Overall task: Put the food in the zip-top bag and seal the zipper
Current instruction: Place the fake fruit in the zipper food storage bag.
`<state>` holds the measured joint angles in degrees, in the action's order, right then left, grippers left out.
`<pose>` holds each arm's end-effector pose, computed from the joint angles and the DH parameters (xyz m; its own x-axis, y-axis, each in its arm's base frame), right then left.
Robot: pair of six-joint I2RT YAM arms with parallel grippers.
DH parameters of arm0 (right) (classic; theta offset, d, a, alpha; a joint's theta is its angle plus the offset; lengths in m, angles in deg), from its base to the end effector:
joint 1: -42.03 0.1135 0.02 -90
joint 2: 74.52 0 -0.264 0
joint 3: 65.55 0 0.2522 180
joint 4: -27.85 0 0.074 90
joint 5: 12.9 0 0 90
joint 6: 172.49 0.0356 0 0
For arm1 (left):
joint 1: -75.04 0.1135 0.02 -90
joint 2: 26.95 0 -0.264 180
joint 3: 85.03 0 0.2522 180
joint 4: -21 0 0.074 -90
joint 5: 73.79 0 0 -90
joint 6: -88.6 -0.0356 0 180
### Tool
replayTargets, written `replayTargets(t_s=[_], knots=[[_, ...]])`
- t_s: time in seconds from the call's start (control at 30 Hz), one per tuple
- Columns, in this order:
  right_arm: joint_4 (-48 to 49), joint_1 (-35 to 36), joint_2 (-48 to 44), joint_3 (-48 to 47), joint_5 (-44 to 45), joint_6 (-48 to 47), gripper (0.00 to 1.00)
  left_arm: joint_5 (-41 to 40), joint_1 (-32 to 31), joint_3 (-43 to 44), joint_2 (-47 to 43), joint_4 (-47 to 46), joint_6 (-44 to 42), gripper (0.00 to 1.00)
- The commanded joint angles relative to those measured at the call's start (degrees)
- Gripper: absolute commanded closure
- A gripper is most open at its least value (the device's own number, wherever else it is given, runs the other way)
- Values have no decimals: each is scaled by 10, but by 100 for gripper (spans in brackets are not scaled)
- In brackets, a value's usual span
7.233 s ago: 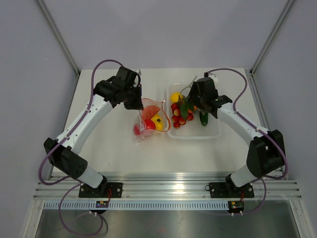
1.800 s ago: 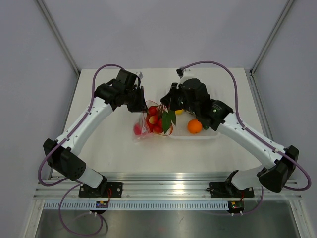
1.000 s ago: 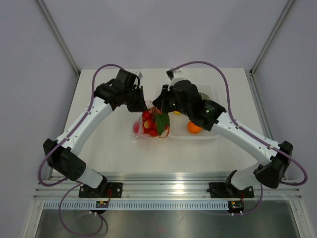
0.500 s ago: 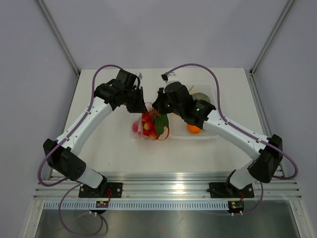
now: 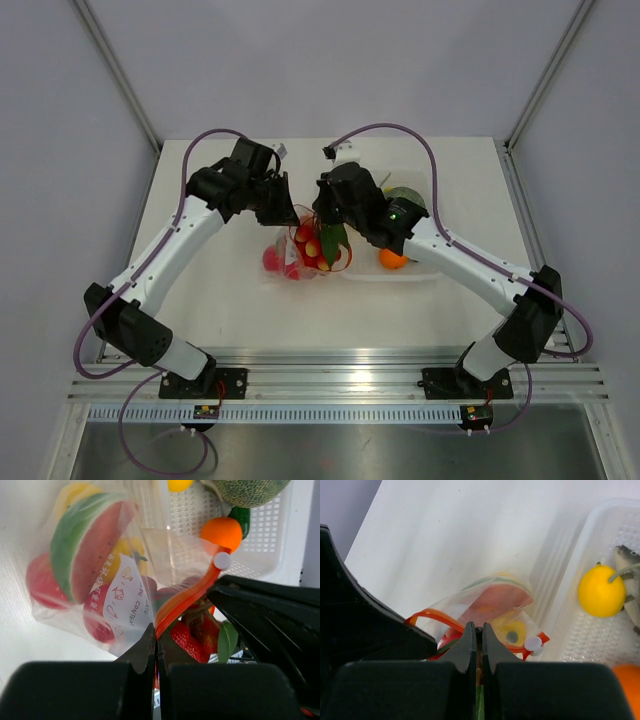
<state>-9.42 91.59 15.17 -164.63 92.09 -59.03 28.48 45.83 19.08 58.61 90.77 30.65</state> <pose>0.2426 0.2705 0.3680 -0.5119 -0.0078 -0.8590 -0.4176 0.8761 0.2409 0.2641 -0.1563 0.3721 -0.8914 -0.0957 -0.4430 0.1416 0.8697 -0.4728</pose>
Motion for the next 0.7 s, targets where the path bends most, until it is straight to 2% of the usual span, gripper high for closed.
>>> replayTargets(t_s=[0.0,0.07,0.17,0.27,0.4,0.67], knots=[[56,-4,7,-39,55,-35,100,66,-1,50,-27,-30,20,100],[105,-4,1,-23,68,-39,100,74,-1,61,-21,-30,24,100],[223,-4,-38,86,53,-52,100,90,0,71,-13,-34,31,100],[307,-4,-53,142,27,-55,100,87,5,63,-2,-38,34,100],[315,0,-53,181,10,-51,100,105,14,32,12,-63,43,100],[328,5,-107,221,-3,-32,100,105,15,28,34,-71,49,100]])
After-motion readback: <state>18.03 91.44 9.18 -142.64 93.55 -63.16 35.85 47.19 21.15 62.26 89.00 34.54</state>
